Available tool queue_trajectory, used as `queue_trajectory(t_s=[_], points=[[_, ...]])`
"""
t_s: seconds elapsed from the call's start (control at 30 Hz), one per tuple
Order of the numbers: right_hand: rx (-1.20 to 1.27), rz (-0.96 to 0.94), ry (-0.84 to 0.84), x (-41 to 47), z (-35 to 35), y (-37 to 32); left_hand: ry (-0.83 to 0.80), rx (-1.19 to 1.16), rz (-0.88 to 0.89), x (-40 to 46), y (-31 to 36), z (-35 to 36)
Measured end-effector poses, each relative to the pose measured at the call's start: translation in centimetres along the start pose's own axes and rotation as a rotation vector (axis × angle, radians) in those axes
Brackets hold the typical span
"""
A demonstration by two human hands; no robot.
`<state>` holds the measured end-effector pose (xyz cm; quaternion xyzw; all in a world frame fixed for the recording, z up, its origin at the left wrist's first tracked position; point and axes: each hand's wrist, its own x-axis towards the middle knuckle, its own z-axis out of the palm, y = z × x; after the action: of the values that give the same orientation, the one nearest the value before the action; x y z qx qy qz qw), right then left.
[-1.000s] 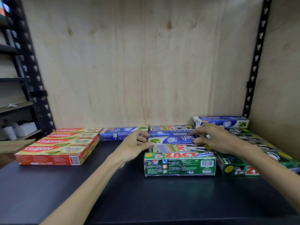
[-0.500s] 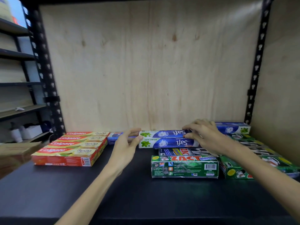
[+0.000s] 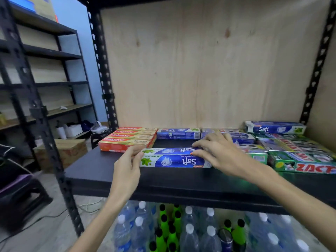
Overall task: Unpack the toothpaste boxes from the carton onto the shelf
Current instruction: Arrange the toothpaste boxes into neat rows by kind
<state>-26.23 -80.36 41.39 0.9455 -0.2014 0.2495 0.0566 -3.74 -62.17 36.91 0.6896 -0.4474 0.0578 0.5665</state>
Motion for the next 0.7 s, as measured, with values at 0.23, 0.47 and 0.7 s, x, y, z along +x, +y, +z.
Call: queue_trajectory(t_s=[0.23, 0.47, 0.7], points=[[0.125, 0.160, -0.021, -2.6, 3.9, -4.2, -0.049, 0.167, -0.065, -2.0, -2.1, -1.7], [0.607, 0.454, 0.140, -4.8, 4.5, -7.3, 0.099, 0.319, 0.007, -5.2, -1.5, 0.8], [1.013, 0.495, 0.135, -6.1, 3.4, -9.3, -0.278, 0.203, 0.025, -7.4, 1.7, 2.5]])
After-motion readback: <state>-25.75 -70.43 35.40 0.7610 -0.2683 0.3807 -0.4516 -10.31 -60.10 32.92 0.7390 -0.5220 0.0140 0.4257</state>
